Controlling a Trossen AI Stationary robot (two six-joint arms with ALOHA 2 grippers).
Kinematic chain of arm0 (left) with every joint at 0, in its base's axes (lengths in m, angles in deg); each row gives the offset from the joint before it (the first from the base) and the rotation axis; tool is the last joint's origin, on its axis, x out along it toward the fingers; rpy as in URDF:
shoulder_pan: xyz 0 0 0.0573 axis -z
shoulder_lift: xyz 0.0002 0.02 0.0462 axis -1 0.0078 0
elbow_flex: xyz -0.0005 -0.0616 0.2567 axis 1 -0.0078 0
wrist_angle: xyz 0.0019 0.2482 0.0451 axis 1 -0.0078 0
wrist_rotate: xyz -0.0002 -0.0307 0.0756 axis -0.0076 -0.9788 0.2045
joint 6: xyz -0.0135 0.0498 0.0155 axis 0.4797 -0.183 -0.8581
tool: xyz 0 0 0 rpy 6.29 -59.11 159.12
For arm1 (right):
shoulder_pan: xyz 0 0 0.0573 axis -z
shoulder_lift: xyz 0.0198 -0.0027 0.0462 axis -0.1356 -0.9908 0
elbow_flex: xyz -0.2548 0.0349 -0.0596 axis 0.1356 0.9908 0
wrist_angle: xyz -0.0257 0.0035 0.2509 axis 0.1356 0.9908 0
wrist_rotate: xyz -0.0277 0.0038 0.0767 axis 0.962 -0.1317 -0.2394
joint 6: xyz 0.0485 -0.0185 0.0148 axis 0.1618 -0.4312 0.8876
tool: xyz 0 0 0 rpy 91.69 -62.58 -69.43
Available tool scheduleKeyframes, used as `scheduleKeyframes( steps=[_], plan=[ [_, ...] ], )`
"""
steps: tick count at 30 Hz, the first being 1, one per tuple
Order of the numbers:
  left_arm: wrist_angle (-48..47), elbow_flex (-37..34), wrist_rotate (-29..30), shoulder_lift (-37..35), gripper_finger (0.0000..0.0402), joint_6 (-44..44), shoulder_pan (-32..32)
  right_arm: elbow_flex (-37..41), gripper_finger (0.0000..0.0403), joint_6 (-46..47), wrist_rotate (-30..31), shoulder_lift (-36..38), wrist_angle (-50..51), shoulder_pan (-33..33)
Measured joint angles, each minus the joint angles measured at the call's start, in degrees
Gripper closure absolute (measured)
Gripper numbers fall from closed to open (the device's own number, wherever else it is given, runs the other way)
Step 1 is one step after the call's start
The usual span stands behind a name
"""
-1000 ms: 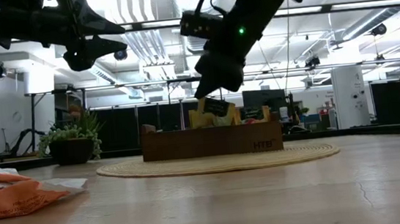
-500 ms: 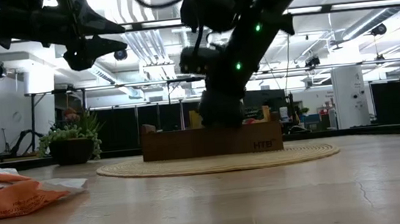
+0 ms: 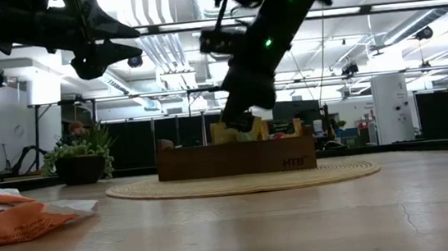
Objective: Pick & Place Tea
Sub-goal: Put the yellow tea bag into the middle section of the wooden organizer
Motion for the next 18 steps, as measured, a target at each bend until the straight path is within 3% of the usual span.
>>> scheduleKeyframes(
  steps=[8, 18],
  plan=[
    [0.07, 0.00, -0.02, -0.24, 0.0219, 0.00, 0.03, 0.55, 0.0394, 3.81, 0.05, 4.11, 6.17, -1.30],
    [0.13, 0.00, -0.02, -0.28, 0.0219, 0.00, 0.03, 2.37, 0.0394, 1.67, 1.69, 1.32, -3.43, 0.00]
  ],
)
